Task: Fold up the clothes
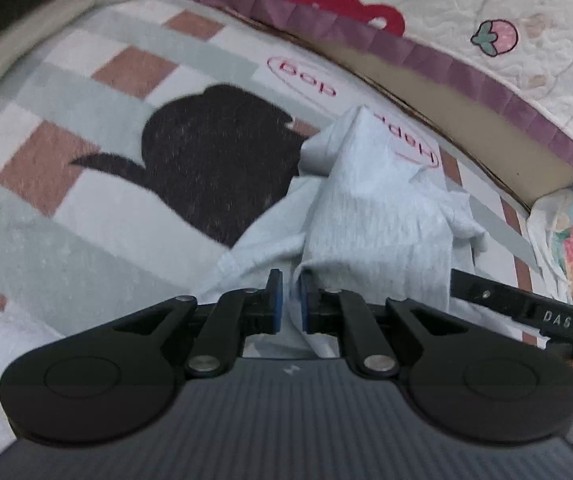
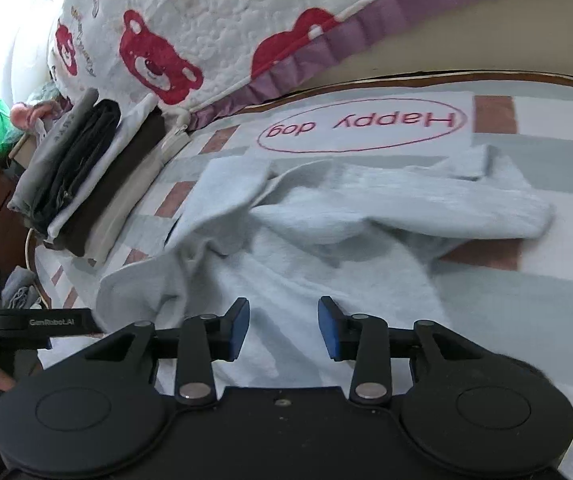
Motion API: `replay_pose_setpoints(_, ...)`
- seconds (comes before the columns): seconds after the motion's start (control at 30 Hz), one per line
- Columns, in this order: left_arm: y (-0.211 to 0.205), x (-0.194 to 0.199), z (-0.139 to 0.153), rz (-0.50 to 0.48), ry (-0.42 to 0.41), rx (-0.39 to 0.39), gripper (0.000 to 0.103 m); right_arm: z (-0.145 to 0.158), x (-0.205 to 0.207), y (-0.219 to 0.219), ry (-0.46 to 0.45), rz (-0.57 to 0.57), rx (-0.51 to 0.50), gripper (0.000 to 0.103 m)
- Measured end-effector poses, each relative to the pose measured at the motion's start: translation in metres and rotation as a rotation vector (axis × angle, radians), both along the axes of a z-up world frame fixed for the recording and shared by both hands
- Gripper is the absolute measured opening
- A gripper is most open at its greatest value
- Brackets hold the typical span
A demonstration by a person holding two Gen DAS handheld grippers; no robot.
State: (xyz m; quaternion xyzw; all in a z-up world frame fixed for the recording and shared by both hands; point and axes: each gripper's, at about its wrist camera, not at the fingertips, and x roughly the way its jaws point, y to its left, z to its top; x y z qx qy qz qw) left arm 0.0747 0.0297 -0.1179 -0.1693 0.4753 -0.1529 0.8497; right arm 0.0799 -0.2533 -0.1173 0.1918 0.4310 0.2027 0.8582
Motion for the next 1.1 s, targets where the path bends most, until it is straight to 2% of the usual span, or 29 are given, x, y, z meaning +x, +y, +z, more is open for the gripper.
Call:
replay_pose_setpoints(0.13,0.013,-0.002,0.016,0.025,-0.124,-0.128,0.009,0.003,-0.003,0.020,-0.008,0.056,0.026,0.049)
replay_pose_setpoints(0.23,0.010,-0.003,0.025,-0.007,-0.192,-0.166,0.023,0.000,-0.005,0.035,-0.008,0.093,0.022,0.049)
replay_pose_setpoints(0.3,0.001,-0.003,0.024,-0.071,-0.188,-0.189,0.040,-0.004,-0.007,0.045,-0.003,0.114,0.021,0.049)
replay_pose_setpoints(0.5,-0.008,0.001,0.011,-0.099,-0.120,-0.132,0.047,-0.019,-0.022,0.072,0.066,0.238,0.094,0.050)
replay_pose_setpoints(0.57,-0.010,0.003,0.006,-0.102,-0.095,-0.108,0.044,-0.019,-0.032,0.074,0.068,0.252,0.087,0.050)
replay_pose_setpoints(0.63,-0.012,0.004,0.001,-0.105,-0.070,-0.084,0.026,-0.018,-0.039,0.065,0.078,0.226,0.109,0.049)
replay_pose_setpoints(0.67,-0.013,0.005,-0.001,-0.106,-0.057,-0.072,0.008,-0.016,-0.041,0.057,0.081,0.202,0.122,0.049)
replay_pose_setpoints(0.7,-0.014,0.006,-0.004,-0.108,-0.044,-0.060,0.004,-0.014,-0.044,0.050,0.085,0.178,0.135,0.049)
replay_pose_setpoints(0.83,-0.004,0.006,-0.003,-0.037,-0.060,-0.005,0.002,0.010,-0.042,0.012,0.016,0.048,0.130,0.049)
replay_pose_setpoints(0.9,0.000,0.007,-0.002,-0.003,-0.073,0.029,0.002,0.024,-0.032,-0.003,-0.025,-0.017,0.073,0.049)
replay_pose_setpoints(0.97,0.004,0.007,-0.001,0.013,-0.089,0.005,0.002,0.036,-0.015,-0.010,-0.049,-0.068,-0.023,0.050)
replay_pose_setpoints(1.03,0.004,0.006,0.005,-0.001,-0.119,-0.053,0.004,0.040,0.005,-0.013,-0.044,-0.099,-0.087,0.050)
replay_pose_setpoints(1.1,-0.003,0.005,0.011,-0.039,-0.159,-0.104,0.011,0.037,0.032,-0.014,-0.014,-0.124,-0.112,0.051)
